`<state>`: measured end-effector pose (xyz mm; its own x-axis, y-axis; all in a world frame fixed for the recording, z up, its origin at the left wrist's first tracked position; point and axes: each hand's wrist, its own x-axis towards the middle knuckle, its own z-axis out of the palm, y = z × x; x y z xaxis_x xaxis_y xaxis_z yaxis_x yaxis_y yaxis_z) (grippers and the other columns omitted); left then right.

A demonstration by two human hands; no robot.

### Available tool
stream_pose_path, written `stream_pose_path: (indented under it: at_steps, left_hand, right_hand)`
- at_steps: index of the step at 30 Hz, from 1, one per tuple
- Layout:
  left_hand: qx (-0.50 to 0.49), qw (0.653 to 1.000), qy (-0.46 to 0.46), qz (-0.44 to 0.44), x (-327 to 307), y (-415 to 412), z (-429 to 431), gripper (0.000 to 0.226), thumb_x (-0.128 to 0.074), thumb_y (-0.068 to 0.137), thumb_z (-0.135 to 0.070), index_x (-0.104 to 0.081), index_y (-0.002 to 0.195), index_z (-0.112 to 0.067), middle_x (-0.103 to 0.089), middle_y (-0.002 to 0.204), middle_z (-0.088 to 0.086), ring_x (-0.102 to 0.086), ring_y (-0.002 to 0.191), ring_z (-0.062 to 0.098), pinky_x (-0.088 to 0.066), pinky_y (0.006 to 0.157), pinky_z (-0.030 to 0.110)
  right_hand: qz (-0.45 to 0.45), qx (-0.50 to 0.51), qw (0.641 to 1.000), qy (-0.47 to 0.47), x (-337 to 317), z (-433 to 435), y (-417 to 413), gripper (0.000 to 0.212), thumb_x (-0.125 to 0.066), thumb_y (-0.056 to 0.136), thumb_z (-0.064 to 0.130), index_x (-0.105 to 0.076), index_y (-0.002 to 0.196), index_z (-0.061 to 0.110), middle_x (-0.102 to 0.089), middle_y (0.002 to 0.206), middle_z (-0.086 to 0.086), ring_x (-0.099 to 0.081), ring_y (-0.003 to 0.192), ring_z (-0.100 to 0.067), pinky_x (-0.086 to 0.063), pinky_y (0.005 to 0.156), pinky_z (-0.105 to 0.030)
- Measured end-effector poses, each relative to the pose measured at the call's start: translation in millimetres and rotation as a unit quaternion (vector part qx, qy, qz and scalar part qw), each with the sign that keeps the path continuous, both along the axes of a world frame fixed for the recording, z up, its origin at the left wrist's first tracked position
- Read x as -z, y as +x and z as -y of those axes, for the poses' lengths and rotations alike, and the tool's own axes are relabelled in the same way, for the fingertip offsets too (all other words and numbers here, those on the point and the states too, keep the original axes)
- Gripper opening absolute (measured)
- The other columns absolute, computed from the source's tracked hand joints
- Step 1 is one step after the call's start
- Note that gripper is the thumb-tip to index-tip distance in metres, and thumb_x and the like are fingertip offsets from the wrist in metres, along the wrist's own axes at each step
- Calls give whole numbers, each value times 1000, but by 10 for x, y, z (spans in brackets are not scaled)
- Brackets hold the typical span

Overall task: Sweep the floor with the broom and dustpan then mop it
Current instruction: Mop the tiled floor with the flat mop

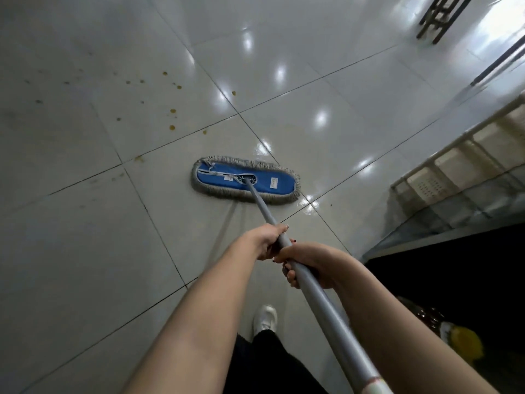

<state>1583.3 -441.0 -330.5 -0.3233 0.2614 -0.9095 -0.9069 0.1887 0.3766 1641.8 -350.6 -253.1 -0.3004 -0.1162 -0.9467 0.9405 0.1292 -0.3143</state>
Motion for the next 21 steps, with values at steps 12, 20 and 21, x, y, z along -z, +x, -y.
stream_pose_path:
  at_steps: [12,20,21]
  left_hand:
    - [-19,1000,-22,-13,-34,1420,806,33,-44,97,-32,-52,74,-9,-61,39,-4,-57,32,6,-46,40,14]
    - [-56,996,-53,-34,-168,2259,1123,32,-45,96,-33,-49,71,-12,-56,36,-2,-53,29,9,-36,30,11]
    - [-57,995,-68,-40,-169,2350,1159,32,-46,95,-34,-48,71,-13,-56,41,0,-53,34,12,-37,34,14]
  right_hand:
    - [-1,-24,1000,-20,-50,811,1368,13,-50,92,8,-45,80,9,-47,41,-1,-47,28,-10,-42,36,-14]
    - [6,-77,997,-22,-231,1088,2083,14,-51,93,8,-49,79,9,-47,41,0,-48,28,-8,-43,36,-14]
    - [4,-82,996,-24,-247,1132,2165,17,-50,93,8,-49,76,8,-47,41,0,-47,28,-8,-44,36,-14]
